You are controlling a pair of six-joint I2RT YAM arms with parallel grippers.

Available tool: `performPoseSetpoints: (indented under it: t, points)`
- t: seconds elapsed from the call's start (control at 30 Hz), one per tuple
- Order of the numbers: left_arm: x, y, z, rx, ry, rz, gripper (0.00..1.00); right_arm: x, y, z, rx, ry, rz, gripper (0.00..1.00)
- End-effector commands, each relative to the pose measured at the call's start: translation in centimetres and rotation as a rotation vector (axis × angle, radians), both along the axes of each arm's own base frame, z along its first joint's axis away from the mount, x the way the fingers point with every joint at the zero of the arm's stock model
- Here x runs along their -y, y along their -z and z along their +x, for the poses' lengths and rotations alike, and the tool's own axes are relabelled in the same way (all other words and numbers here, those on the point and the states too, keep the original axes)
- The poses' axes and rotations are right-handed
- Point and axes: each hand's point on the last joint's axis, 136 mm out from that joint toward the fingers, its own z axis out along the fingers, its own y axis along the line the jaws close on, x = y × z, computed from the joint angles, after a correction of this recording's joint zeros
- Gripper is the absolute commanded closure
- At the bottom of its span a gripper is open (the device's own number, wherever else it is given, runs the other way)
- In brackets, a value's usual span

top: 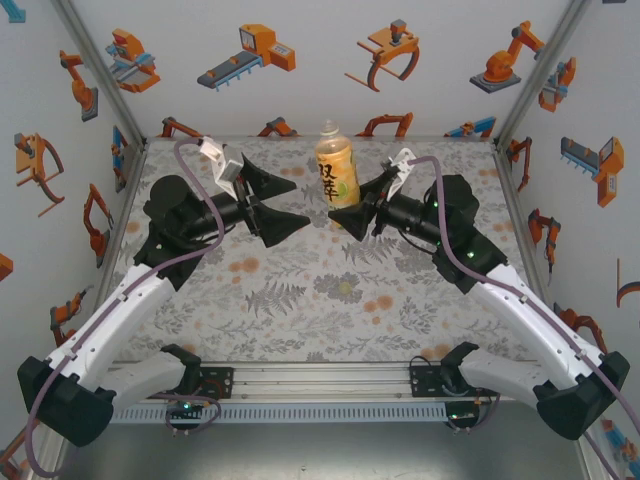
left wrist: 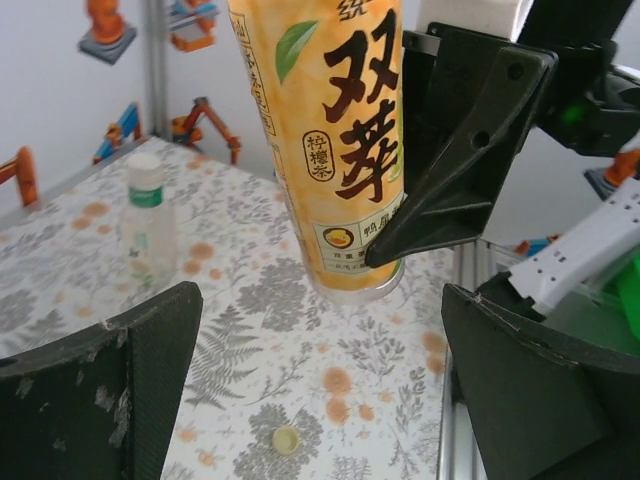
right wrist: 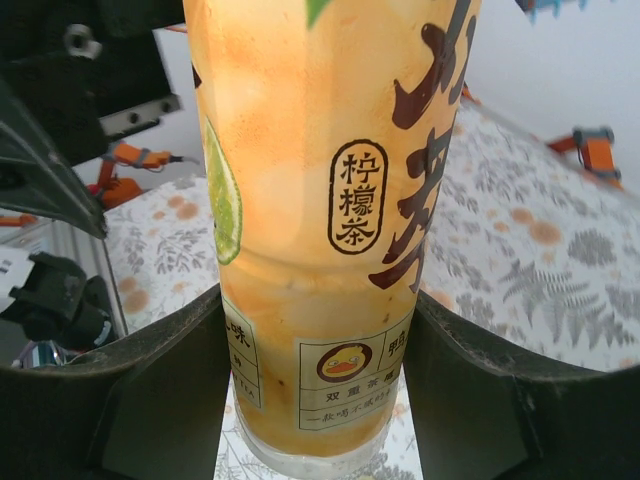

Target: Screw on the bottle caps

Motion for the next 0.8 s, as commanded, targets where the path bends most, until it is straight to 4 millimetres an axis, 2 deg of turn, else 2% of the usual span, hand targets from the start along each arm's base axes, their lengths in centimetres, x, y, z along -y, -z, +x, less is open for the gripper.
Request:
performPoseSetpoints:
  t: [0.0, 0.2, 0.4, 0.53, 0.77]
  points:
    - [0.5, -3.7, -1.5, 0.134, 0.047, -0.063, 0.04, -0.2, -2.8, -3.3, 0.168, -0.141, 0.047, 0.88]
    - [1.9, -6.3, -2.7, 0.193, 0.111, -0.147, 0.05, -0.3, -3.8, -5.7, 0.206, -0.256, 0.115, 0.91]
    - [3.9, -8.3, -4.4, 0.251, 0.199, -0.207, 0.05, -0.3, -4.2, -6.1, 0.205, -0.279, 0.143, 0.91]
    - [5.1, -8.6, -5.3, 0.273, 0.259, -0.219, 0.05, -0.2, -4.5, -6.1, 0.207, -0.275, 0.159, 0.92]
    - [6.6, -8.4, -5.4, 0.272, 0.298, -0.251, 0.07, 0.0, -5.6, -6.4, 0.219, -0.288, 0.221, 0.93]
